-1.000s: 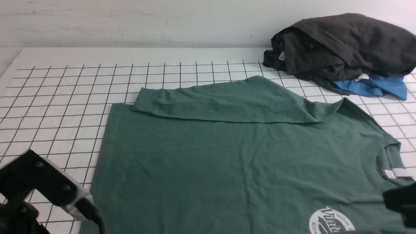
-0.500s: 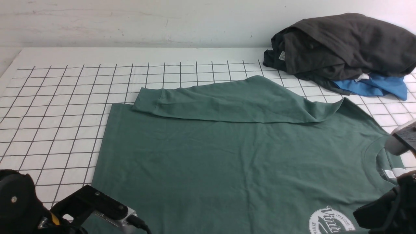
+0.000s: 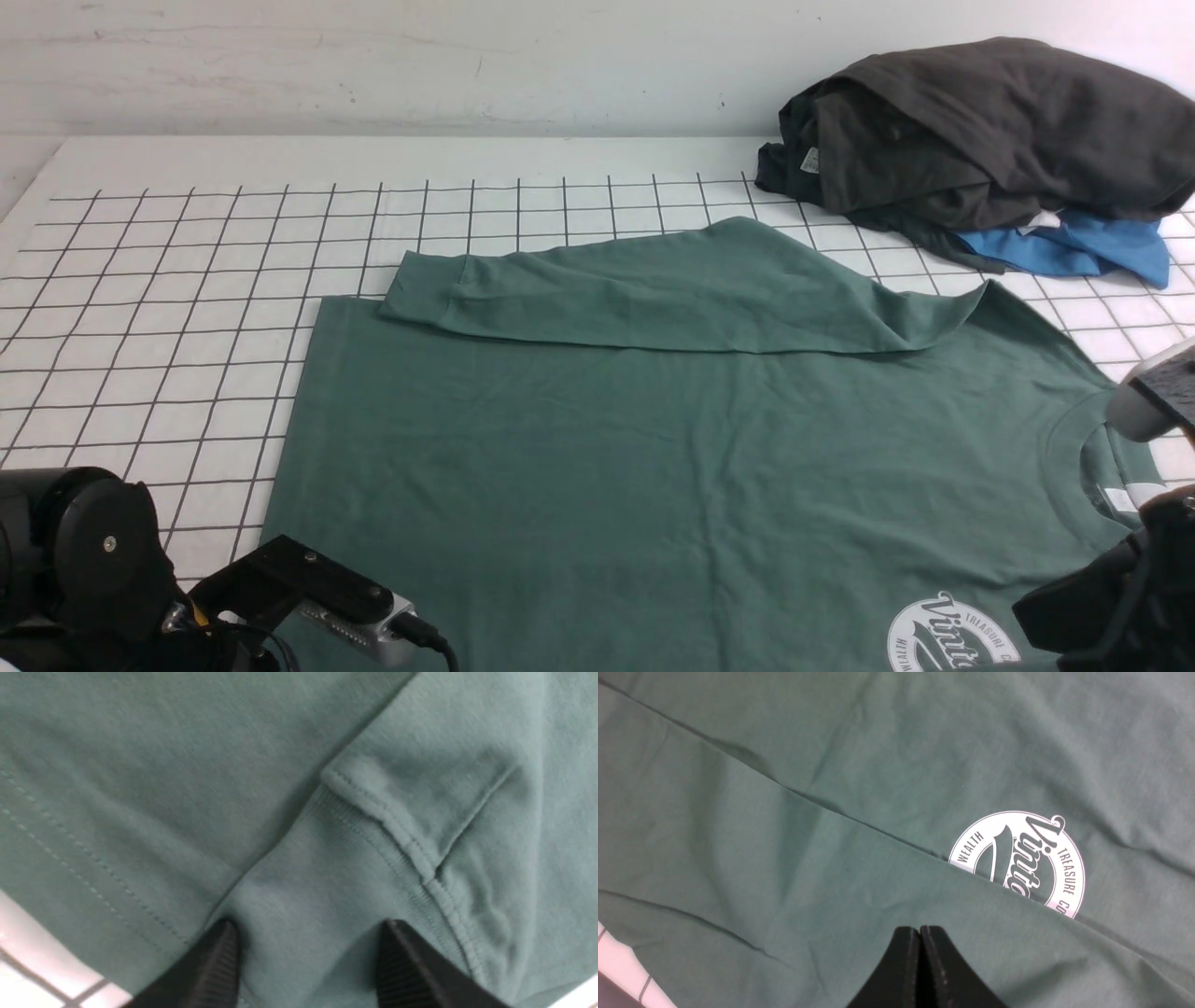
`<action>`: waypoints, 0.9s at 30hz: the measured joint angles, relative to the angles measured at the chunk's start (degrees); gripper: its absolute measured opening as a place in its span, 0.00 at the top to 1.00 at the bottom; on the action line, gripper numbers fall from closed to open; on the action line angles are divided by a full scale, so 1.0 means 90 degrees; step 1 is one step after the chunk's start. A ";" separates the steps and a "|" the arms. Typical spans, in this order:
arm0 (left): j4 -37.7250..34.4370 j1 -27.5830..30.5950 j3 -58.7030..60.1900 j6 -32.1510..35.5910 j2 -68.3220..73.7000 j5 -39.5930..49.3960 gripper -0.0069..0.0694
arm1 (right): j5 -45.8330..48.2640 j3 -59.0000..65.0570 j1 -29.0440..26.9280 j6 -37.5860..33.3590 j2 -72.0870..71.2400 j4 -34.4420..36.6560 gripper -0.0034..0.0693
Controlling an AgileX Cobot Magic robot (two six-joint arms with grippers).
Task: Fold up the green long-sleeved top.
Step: Use the left arm to clamp the cuff closest to it, then use the left arm to drag and place the cuff at the centered position on the left edge of the fabric
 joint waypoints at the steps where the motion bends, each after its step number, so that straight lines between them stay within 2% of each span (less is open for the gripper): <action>1: -0.0014 0.0000 0.0000 0.0009 0.0000 0.0000 0.49 | 0.0000 0.0000 0.0000 0.0000 0.0000 0.0000 0.97; 2: -0.0036 0.0000 -0.0019 0.0023 0.0000 0.0018 0.55 | 0.0000 0.0000 0.0000 0.0000 0.0000 0.0000 0.97; 4: -0.0042 0.0000 -0.0058 0.0023 0.0000 0.0057 0.60 | 0.0000 0.0000 0.0000 0.0000 0.0000 0.0000 0.97; 6: -0.0048 0.0000 -0.0210 0.0094 0.0000 0.0219 0.73 | 0.0000 0.0000 0.0000 0.0006 0.0000 0.0000 0.97; 7: -0.0048 0.0000 -0.0239 0.0115 0.0000 0.0244 0.74 | 0.0000 0.0000 0.0000 0.0006 0.0000 0.0000 0.97; 8: -0.0078 0.0000 -0.0360 0.0208 0.0000 0.0391 0.83 | 0.0012 0.0000 0.0000 0.0006 0.0000 0.0000 0.97; 10: -0.0100 0.0000 -0.0492 0.0282 0.0000 0.0550 0.89 | 0.0026 0.0000 0.0000 0.0006 0.0000 0.0000 0.97; 18: -0.0089 0.0000 -0.1019 0.0315 0.0005 0.0883 0.91 | 0.0107 0.0000 0.0000 0.0006 0.0000 0.0000 0.97; 27: 0.0046 0.0000 -0.3010 0.0315 -0.0092 0.1663 0.91 | 0.0174 0.0000 0.0000 0.0205 0.0000 -0.0344 0.97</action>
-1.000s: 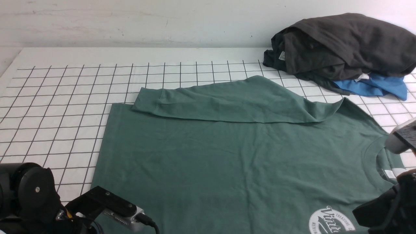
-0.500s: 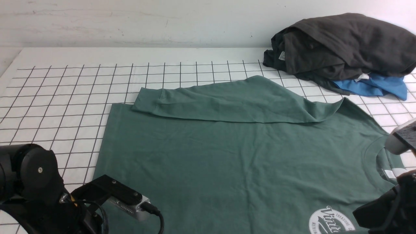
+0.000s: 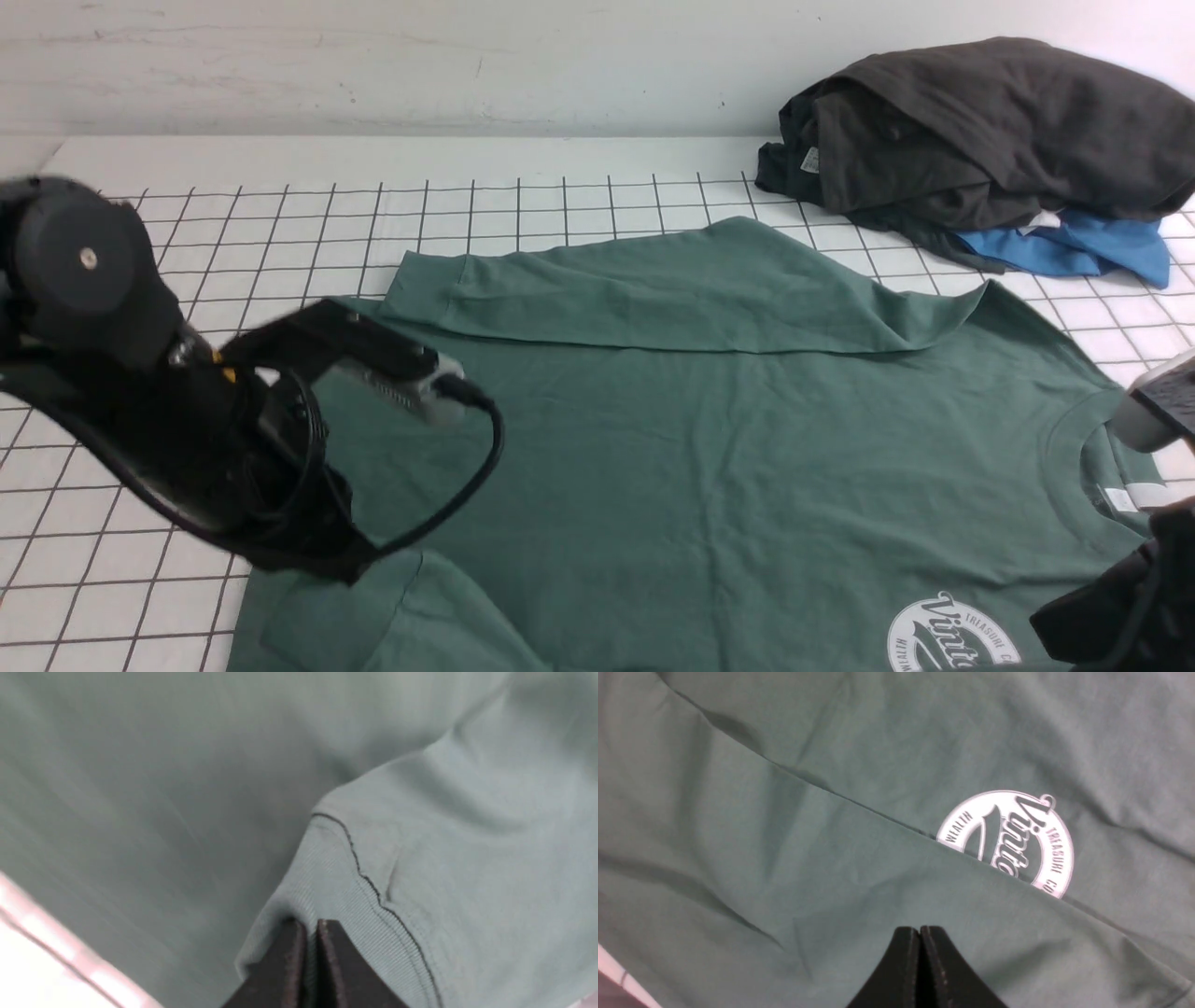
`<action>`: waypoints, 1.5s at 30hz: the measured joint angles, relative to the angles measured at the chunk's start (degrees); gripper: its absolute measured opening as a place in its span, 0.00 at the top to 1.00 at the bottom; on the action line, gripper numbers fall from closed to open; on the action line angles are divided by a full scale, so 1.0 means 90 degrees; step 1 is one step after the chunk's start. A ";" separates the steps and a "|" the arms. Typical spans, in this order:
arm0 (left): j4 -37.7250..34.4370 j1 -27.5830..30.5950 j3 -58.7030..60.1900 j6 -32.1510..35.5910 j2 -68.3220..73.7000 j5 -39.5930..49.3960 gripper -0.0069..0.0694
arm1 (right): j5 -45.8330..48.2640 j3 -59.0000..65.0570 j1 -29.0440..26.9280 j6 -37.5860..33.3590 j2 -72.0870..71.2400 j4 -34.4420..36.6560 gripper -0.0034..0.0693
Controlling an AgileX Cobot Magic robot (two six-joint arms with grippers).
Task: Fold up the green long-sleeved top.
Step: Use the left arm to drag and place the cuff at the centered position on the left edge of the fabric, then use the left arm to clamp the cuff farthest from it
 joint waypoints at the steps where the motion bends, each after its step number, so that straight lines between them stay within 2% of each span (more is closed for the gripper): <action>1: 0.0066 0.0000 -0.0322 0.0000 -0.0015 0.0015 0.91 | 0.0000 0.0000 0.0000 0.0110 0.0000 -0.0139 0.97; 7: 0.0334 0.0174 -0.1323 -0.0025 0.0105 -0.0003 0.91 | -0.0038 0.0000 0.0000 0.0476 0.0000 -0.0601 0.97; 15: 0.0417 0.0975 -0.1358 -0.0053 0.1319 -0.0240 0.91 | -0.0124 -0.0015 0.0000 0.0550 0.0000 -0.0762 0.97; 23: 0.0482 0.1067 -0.1358 -0.0010 0.2533 -0.0551 0.89 | -0.0124 -0.0854 0.0000 0.0557 0.0421 -0.0981 0.97; 28: 0.0784 0.1067 -0.1552 -0.0023 0.2793 -0.0591 0.70 | -0.0118 -0.1725 0.0000 0.0564 0.1219 -0.1170 0.97; 33: 0.0831 0.1069 -0.2638 -0.0684 0.2860 -0.0590 0.35 | -0.0002 -0.2666 0.0000 0.0520 0.2267 -0.1233 0.97; 36: 0.0818 0.1074 -0.3438 -0.1031 0.3079 -0.0696 0.21 | 0.0123 -0.3199 0.0000 0.0475 0.2875 -0.1233 0.97; 39: 0.0818 0.1074 -0.4219 -0.1181 0.3548 -0.0736 0.16 | 0.0210 -0.3529 0.0000 0.0418 0.3293 -0.1233 0.97; 45: 0.0818 0.1074 -0.5564 -0.1514 0.4929 -0.0840 0.18 | 0.0319 -0.3684 0.0000 0.0347 0.3631 -0.1213 0.97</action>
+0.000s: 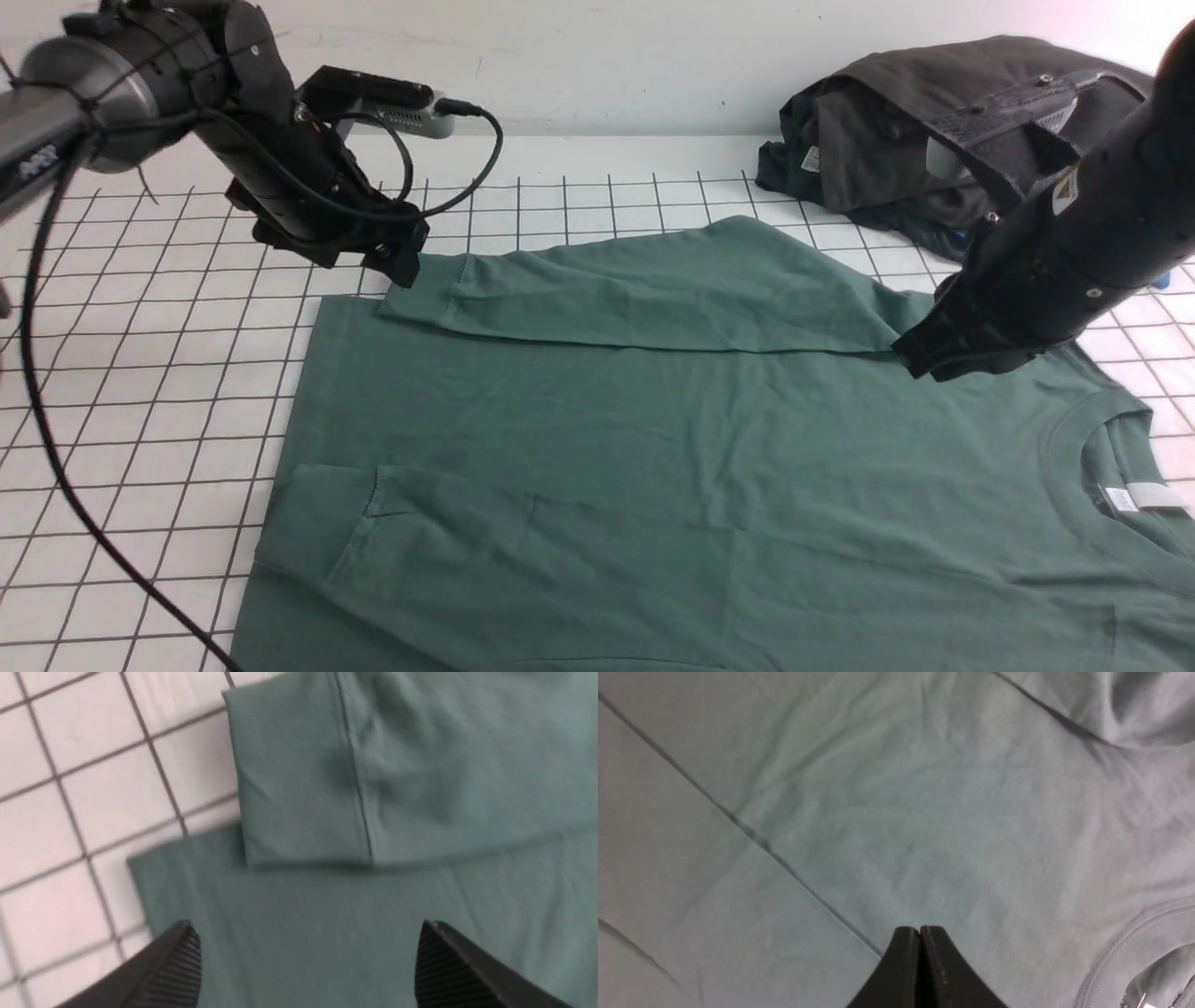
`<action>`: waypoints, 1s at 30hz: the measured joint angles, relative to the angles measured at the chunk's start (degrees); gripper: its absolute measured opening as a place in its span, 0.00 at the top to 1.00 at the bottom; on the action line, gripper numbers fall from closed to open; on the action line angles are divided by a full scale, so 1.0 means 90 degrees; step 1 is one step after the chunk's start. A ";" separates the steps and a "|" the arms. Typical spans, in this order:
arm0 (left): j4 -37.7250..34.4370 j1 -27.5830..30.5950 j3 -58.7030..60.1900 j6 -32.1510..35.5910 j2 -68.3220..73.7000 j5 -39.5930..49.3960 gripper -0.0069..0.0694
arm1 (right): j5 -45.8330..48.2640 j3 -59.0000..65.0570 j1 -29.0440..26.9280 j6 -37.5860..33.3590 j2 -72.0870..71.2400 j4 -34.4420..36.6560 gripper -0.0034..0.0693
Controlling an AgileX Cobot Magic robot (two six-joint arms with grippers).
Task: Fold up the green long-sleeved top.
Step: Use the left arm to clamp the cuff farthest from it, then use the left arm to drag and drop the cuff onto the cuff closest to the left arm
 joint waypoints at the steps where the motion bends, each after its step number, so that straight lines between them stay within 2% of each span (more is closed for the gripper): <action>1: 0.0000 0.0000 -0.0093 -0.0028 0.0098 -0.0006 0.19 | 0.0009 0.0000 0.0000 0.0000 0.0000 0.0000 0.97; 8: -0.0008 0.0000 -0.1581 -0.0450 0.1632 -0.0047 0.21 | 0.0016 -0.0008 0.0000 -0.0015 0.0000 0.0000 0.97; 11: -0.0094 0.0000 -0.1878 -0.0495 0.1919 -0.0050 0.22 | 0.0016 -0.0008 0.0000 -0.0015 0.0000 0.0000 0.97; 13: -0.0243 0.0000 -0.1977 -0.0500 0.1971 -0.0075 0.26 | 0.0018 -0.0008 0.0000 -0.0015 0.0000 0.0000 0.97; 15: -0.0335 0.0006 -0.1993 -0.0492 0.1979 -0.0075 0.31 | 0.0018 -0.0008 0.0000 -0.0015 0.0000 0.0000 0.97; 18: -0.0480 0.0007 -0.1993 -0.0485 0.1981 -0.0082 0.54 | 0.0018 -0.0008 0.0000 -0.0015 0.0000 0.0000 0.97; 20: -0.0508 0.0007 -0.1993 -0.0435 0.1960 -0.0069 0.73 | 0.0023 -0.0008 0.0000 -0.0015 0.0000 0.0000 0.97; 22: -0.0520 0.0007 -0.2001 -0.0273 0.1875 0.0031 0.86 | 0.0030 -0.0008 0.0000 -0.0015 0.0000 0.0000 0.97; 27: -0.0523 0.0001 -0.2090 -0.0039 0.1625 0.0401 0.88 | 0.0078 -0.0008 0.0000 -0.0022 0.0000 0.0000 0.97; 30: -0.0508 0.0001 -0.2097 0.0041 0.1230 0.1033 0.88 | 0.0083 -0.0008 0.0000 -0.0116 0.0000 0.0000 0.97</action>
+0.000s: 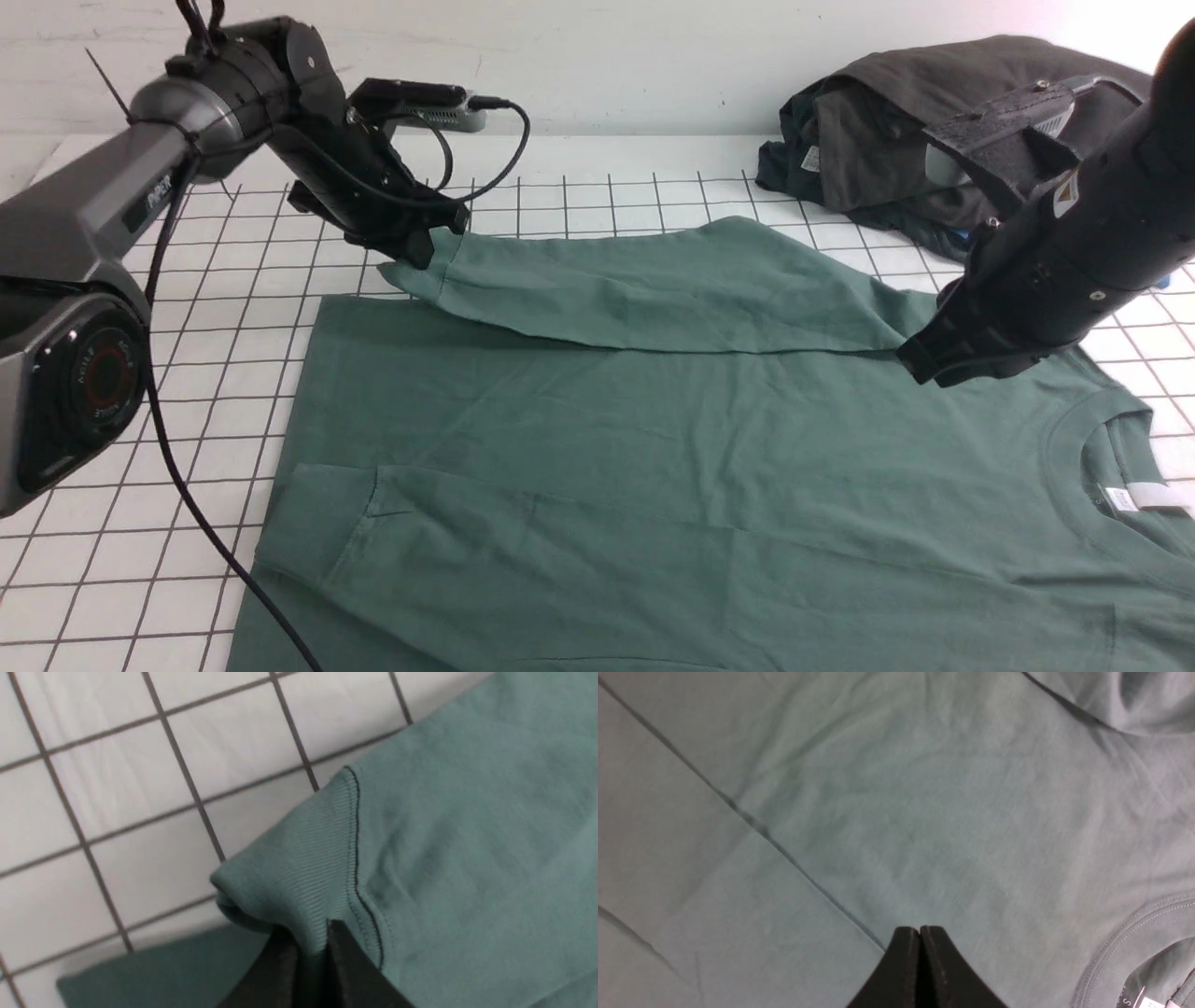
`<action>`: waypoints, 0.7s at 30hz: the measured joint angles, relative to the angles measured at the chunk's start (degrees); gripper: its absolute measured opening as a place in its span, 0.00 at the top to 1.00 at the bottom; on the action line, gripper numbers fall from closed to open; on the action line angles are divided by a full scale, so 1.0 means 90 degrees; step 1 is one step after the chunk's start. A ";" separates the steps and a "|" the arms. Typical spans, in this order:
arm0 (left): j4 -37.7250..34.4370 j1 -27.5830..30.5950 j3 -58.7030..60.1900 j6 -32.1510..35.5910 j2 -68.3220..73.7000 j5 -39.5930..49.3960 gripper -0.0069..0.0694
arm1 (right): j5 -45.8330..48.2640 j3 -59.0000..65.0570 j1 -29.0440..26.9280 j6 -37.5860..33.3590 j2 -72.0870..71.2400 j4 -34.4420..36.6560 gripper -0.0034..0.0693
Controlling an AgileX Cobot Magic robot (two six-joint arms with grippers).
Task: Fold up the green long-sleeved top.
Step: Use the left arm to drag and drop the cuff onto the cuff closest to the left arm
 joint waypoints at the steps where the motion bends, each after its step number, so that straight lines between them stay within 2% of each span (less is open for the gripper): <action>1: 0.0053 0.0000 0.0000 -0.0008 -0.0179 0.0422 0.88 | 0.0019 0.0000 0.0000 -0.0018 0.0000 0.0000 0.97; 4: 0.0104 0.0062 0.0199 -0.0089 -0.0708 0.0850 0.88 | 0.0178 0.0000 0.0000 -0.0046 0.0000 0.0000 0.97; 9: 0.0059 0.0236 0.1353 -0.0036 -0.1729 0.0903 0.88 | 0.0357 0.0000 0.0000 -0.0062 0.0000 0.0044 0.97; 13: -0.0089 0.0212 0.3555 0.0020 -0.3361 0.0710 0.88 | 0.0376 0.0000 0.0000 -0.0065 -0.0037 0.0121 0.97; 21: -0.0229 0.0187 0.7394 0.0026 -0.5202 -0.1019 0.88 | 0.0517 -0.0005 0.0118 -0.0070 -0.0321 0.0278 0.97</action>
